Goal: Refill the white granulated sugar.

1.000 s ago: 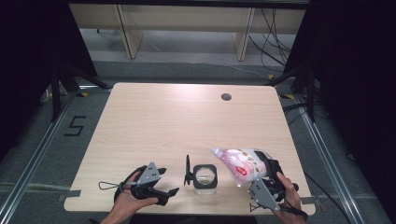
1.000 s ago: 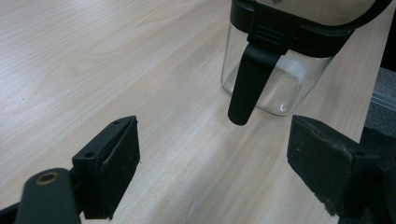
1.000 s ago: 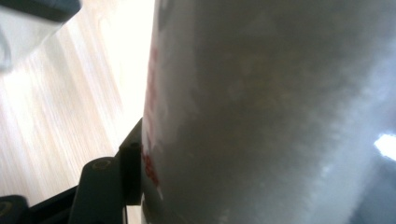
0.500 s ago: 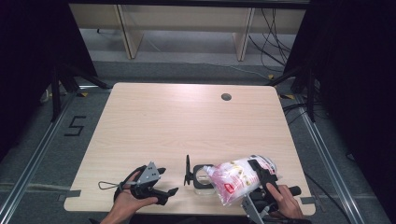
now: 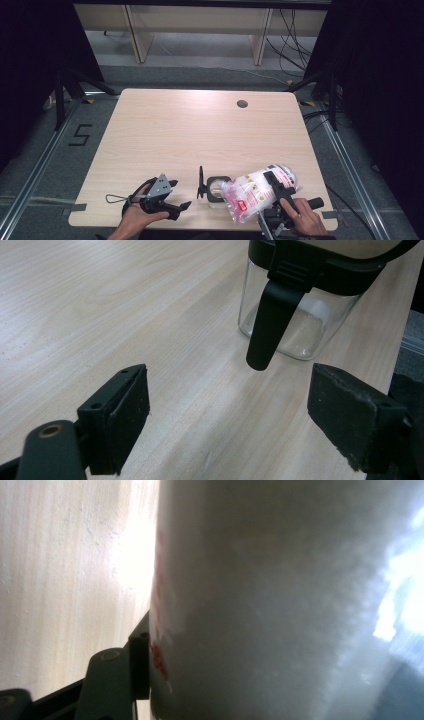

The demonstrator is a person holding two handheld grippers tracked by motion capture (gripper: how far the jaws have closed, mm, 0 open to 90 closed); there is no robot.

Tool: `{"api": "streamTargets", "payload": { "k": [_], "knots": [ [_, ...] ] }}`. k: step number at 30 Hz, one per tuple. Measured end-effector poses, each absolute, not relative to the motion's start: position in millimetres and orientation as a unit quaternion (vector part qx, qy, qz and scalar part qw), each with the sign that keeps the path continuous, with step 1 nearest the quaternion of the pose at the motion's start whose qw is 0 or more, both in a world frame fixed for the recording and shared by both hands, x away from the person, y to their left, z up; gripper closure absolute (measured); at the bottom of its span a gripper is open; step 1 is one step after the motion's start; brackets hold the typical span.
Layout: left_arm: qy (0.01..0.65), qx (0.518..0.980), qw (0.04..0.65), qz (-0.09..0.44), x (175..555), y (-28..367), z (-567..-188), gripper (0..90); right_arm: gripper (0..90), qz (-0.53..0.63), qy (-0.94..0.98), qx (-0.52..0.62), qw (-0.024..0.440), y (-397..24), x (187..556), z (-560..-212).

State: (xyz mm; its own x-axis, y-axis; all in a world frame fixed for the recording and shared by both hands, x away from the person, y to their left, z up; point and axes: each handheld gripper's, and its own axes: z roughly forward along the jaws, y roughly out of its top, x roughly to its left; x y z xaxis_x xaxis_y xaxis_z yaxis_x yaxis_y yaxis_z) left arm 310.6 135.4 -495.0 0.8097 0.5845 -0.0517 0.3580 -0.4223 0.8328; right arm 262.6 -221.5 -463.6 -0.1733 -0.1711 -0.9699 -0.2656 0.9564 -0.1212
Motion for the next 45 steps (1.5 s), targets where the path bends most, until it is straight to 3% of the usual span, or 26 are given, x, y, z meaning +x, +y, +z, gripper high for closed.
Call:
{"api": "streamTargets", "payload": {
  "k": [30, 31, 33, 45],
  "knots": [
    [0.281, 0.842, 0.445, 0.122, 311.5, 136.1, -496.2, 16.7, 39.6, 0.008, 0.743, -0.177, 0.645, -214.7, 261.3, -463.4],
    [0.282, 0.839, 0.449, 0.121, 311.2, 135.8, -496.4, 16.7, 39.6, -0.013, 0.762, -0.166, 0.626, -213.9, 258.1, -459.4],
    [0.284, 0.84, 0.446, 0.121, 310.3, 135.8, -495.5, 16.7, 39.7, 0.006, 0.743, -0.179, 0.645, -214.6, 261.8, -463.2],
    [0.282, 0.841, 0.447, 0.119, 310.2, 136.2, -496.0, 16.7, 39.7, -0.002, 0.733, -0.197, 0.651, -212.1, 263.1, -459.6]
  ]
}}
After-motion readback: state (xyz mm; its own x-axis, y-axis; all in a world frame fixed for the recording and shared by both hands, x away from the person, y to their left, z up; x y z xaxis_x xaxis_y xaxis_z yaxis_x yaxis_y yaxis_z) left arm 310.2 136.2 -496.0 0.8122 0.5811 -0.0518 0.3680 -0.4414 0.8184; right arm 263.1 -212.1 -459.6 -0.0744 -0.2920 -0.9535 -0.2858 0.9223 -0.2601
